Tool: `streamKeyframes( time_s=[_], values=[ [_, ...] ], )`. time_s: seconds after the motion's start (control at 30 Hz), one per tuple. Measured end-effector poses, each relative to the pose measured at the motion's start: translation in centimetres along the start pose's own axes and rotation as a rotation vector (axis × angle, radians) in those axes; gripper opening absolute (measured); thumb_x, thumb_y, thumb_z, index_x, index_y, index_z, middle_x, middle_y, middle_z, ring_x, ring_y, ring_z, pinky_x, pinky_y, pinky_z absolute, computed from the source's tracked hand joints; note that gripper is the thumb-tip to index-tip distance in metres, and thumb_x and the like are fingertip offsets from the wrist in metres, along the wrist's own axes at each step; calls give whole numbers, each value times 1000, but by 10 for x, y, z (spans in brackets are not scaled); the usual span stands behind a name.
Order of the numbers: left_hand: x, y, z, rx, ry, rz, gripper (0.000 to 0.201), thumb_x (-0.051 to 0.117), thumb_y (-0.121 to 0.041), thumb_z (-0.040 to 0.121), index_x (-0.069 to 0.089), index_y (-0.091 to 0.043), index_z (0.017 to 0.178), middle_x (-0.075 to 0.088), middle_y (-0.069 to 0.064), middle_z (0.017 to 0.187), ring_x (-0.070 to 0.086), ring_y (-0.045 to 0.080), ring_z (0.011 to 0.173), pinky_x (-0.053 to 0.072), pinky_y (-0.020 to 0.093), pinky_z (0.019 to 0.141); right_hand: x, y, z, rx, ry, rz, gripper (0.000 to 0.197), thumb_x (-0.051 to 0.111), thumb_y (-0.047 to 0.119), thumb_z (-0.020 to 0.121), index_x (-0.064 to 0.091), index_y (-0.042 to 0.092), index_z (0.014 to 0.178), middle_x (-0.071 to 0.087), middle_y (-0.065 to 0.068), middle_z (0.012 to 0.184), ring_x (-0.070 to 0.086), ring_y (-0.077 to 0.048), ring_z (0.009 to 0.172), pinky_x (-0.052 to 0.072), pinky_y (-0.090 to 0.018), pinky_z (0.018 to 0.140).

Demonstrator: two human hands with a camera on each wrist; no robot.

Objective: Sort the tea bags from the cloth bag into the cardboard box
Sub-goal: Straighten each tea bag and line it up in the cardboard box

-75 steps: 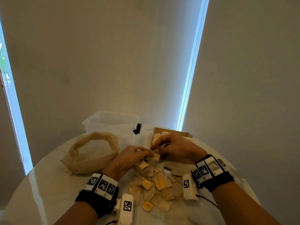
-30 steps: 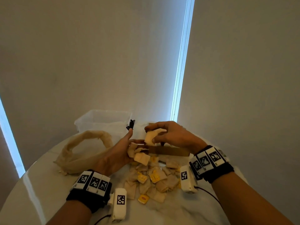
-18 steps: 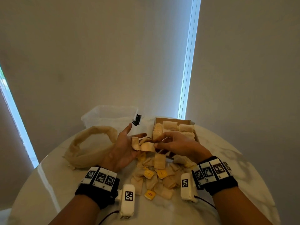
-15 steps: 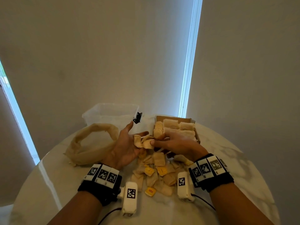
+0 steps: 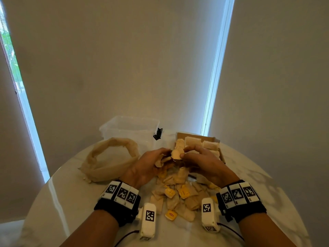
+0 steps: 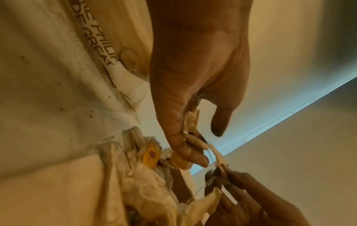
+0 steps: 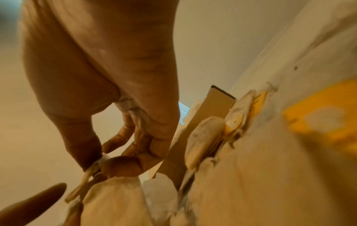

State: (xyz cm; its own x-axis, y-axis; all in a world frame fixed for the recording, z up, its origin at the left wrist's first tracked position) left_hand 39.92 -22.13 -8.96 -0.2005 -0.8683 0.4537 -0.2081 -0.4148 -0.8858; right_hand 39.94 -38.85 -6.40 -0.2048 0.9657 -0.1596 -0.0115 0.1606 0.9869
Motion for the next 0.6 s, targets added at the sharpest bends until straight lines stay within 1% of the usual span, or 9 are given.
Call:
streamKeyframes(
  time_s=[0.03,0.1,0.17,0.27,0.33,0.4,0.47,0.53,0.6],
  values=[
    [2,0,-1,5,21,20,30,62,-16,103,74,6,119,74,23,120,75,26,105,64,33,89,2,-2,0,14,9,9,26,72,18,100,67,18,125,82,-7,104,79,-23,99,60,-37,83],
    [5,-3,-3,24,44,35,27,64,-16,102,75,5,115,75,22,118,74,24,104,63,33,92,4,-6,0,35,28,-3,23,70,18,101,69,17,125,82,-7,105,78,-24,102,60,-44,95],
    [4,-5,-3,41,37,35,29,66,-16,102,74,6,118,74,23,120,73,26,108,61,35,97,9,-7,-1,37,68,-29,24,69,22,102,72,19,126,81,-6,109,77,-25,108,58,-44,100],
    [1,-7,-3,45,6,27,33,68,-19,101,73,5,122,73,23,124,72,28,116,61,36,98,14,-6,-2,32,130,-69,25,73,26,99,75,20,124,80,-5,113,75,-24,112,57,-41,101],
    [1,-8,-5,40,-2,19,32,68,-20,101,73,3,122,74,22,124,73,27,113,63,34,94,14,-5,-2,22,138,-97,29,76,30,97,75,23,125,81,-3,114,75,-22,112,57,-41,101],
    [2,-8,-6,35,-3,11,31,65,-19,102,73,3,121,75,21,122,75,26,108,63,34,92,10,-6,0,6,111,-117,32,78,34,95,74,23,124,81,-1,112,75,-21,112,57,-41,100],
    [1,-8,-6,34,-19,-12,31,62,-18,104,71,5,124,74,23,123,75,27,108,64,34,90,4,-5,0,-11,54,-123,27,76,34,97,75,23,122,81,1,108,74,-20,111,59,-41,99],
    [0,-10,-5,39,-38,-53,30,57,-14,107,68,5,127,74,23,122,76,28,106,65,34,86,-2,-3,1,-33,7,-120,22,73,33,99,78,21,118,82,1,106,75,-20,109,60,-39,96],
    [2,-11,-6,37,-30,-86,30,49,-8,108,64,4,131,75,22,120,77,29,104,66,33,81,-7,0,0,-53,-16,-111,22,73,33,100,80,20,116,82,-1,105,76,-22,106,62,-37,93]
  ],
)
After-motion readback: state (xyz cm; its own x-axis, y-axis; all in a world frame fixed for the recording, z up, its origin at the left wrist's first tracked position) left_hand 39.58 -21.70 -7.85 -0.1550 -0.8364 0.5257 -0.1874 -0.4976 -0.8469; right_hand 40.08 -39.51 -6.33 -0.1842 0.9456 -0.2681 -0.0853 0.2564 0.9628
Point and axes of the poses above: each hand's wrist, its own z-axis towards the middle knuckle, its own x-axis out of the palm, y = z × x, the point moved 9 cm from there along z, towards the middle knuckle
